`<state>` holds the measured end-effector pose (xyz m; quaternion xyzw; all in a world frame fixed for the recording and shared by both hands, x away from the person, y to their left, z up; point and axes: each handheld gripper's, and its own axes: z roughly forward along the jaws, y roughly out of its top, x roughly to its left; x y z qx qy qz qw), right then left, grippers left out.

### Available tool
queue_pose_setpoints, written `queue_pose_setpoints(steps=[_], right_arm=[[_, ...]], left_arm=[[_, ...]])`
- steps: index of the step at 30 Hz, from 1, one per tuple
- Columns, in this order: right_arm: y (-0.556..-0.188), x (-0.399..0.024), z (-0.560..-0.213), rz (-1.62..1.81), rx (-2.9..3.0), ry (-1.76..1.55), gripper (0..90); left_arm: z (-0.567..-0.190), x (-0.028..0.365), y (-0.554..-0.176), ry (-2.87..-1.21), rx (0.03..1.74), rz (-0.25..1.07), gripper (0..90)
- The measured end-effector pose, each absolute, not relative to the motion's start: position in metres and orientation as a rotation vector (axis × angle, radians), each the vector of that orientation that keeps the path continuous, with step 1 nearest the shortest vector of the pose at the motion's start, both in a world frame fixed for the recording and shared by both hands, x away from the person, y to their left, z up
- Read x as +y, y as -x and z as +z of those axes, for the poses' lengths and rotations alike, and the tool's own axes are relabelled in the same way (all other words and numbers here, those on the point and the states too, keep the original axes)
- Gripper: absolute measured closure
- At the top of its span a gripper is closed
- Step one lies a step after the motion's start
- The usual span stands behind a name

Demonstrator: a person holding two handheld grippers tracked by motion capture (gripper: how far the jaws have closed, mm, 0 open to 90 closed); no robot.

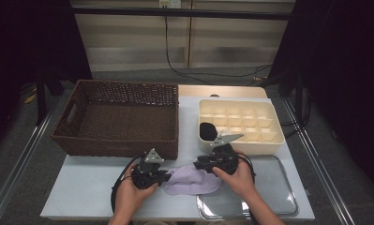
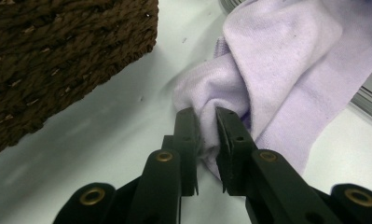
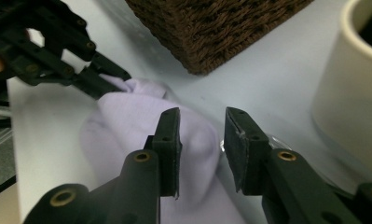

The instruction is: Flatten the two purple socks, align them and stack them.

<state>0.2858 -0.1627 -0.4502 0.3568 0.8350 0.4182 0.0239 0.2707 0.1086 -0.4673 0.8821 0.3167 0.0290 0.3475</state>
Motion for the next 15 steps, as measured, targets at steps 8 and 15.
queue_pose_setpoints(steps=[8,15], right_arm=[[-0.291,-0.139,-0.471,1.271,2.757,-1.157,89.4],[-0.273,-0.161,-0.459,1.367,2.658,-1.079,90.0]], left_arm=[[-0.467,0.11,-0.27,-2.279,0.834,0.041,79.5],[-0.466,0.11,-0.268,-2.277,0.86,0.042,79.1]])
